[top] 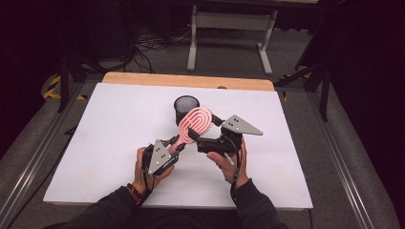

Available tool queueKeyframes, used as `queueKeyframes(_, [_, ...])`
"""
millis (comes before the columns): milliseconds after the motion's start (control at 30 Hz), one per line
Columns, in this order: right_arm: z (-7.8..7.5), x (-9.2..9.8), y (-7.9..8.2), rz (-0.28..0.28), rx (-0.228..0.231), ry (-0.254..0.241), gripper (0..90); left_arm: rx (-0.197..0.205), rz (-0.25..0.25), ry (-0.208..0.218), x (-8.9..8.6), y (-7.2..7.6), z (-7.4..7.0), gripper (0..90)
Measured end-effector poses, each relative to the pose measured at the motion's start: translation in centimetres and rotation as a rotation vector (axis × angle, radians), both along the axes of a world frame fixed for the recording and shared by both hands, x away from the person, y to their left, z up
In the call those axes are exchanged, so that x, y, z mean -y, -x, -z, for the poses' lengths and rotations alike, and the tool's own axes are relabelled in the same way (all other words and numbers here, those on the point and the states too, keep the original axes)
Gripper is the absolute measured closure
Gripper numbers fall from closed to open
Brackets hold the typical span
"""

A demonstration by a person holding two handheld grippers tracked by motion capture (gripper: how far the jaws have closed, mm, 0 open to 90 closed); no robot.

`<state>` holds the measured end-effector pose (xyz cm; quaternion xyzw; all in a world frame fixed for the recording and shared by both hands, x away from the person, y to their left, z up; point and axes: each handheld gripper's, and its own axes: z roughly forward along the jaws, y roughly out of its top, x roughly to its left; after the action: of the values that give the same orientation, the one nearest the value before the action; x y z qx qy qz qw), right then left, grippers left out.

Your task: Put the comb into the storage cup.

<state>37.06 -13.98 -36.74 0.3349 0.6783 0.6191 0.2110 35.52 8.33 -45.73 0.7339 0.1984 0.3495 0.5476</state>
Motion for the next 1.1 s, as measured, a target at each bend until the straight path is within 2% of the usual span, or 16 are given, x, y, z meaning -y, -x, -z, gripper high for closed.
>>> queueKeyframes(67, [0.1, 0.0, 0.0, 0.012, -0.011, -0.008, 18.9, 0.011, -0.001, -0.005, 0.2, 0.2, -0.1, 69.7])
queueKeyframes(100, [0.1, 0.0, 0.0, 0.012, -0.011, -0.008, 18.9, 0.011, -0.001, -0.005, 0.2, 0.2, -0.1, 69.7])
queueKeyframes(133, [0.4, -0.1, 0.0, 0.015, -0.032, -0.035, 24.3, 0.032, -0.007, -0.020, 0.4, 0.4, 0.0, 69.7])
queueKeyframes(233, [0.9, -0.4, 0.1, 0.033, -0.063, -0.059, 35.4, 0.036, -0.015, -0.044, 0.7, 0.3, 0.2, 69.6])
queueKeyframes(300, [1.1, -0.4, 0.2, 0.041, -0.069, -0.089, 50.8, 0.026, -0.013, -0.045, 0.7, 0.2, 0.2, 69.7])
queueKeyframes(367, [1.0, -0.2, 0.2, 0.052, -0.056, -0.102, 52.7, 0.029, -0.010, -0.046, 0.7, 0.2, 0.3, 69.6])
queueKeyframes(433, [1.1, -0.1, 0.3, 0.039, -0.062, -0.132, 55.3, 0.032, -0.012, -0.060, 0.9, 0.2, 0.4, 69.5])
queueKeyframes(633, [1.1, -0.8, 0.9, -0.002, -0.054, -0.139, 60.5, 0.002, -0.008, -0.073, 0.9, -0.1, 0.5, 69.0])
queueKeyframes(700, [1.1, -1.2, 1.3, -0.031, -0.046, -0.135, 62.2, -0.003, -0.006, -0.078, 0.9, -0.3, 0.5, 67.0])
queueKeyframes(767, [1.0, -1.3, 1.4, -0.032, -0.042, -0.129, 62.3, -0.008, 0.013, -0.076, 1.0, -0.3, 0.6, 66.0])
queueKeyframes(867, [1.0, -1.4, 1.7, -0.043, -0.030, -0.116, 62.7, 0.015, 0.037, -0.091, 1.2, -0.1, 0.6, 61.7])
queueKeyframes(1000, [1.0, -1.4, 1.8, -0.054, -0.014, -0.094, 63.0, -0.003, 0.063, -0.079, 1.2, -0.2, 0.7, 54.5])
queueKeyframes(1067, [1.0, -1.6, 1.9, -0.050, 0.021, -0.064, 63.1, -0.011, 0.068, -0.068, 1.1, -0.3, 0.7, 50.8])
queueKeyframes(1100, [1.0, -1.6, 1.9, -0.050, 0.021, -0.064, 63.1, -0.011, 0.068, -0.068, 1.1, -0.3, 0.7, 47.5])
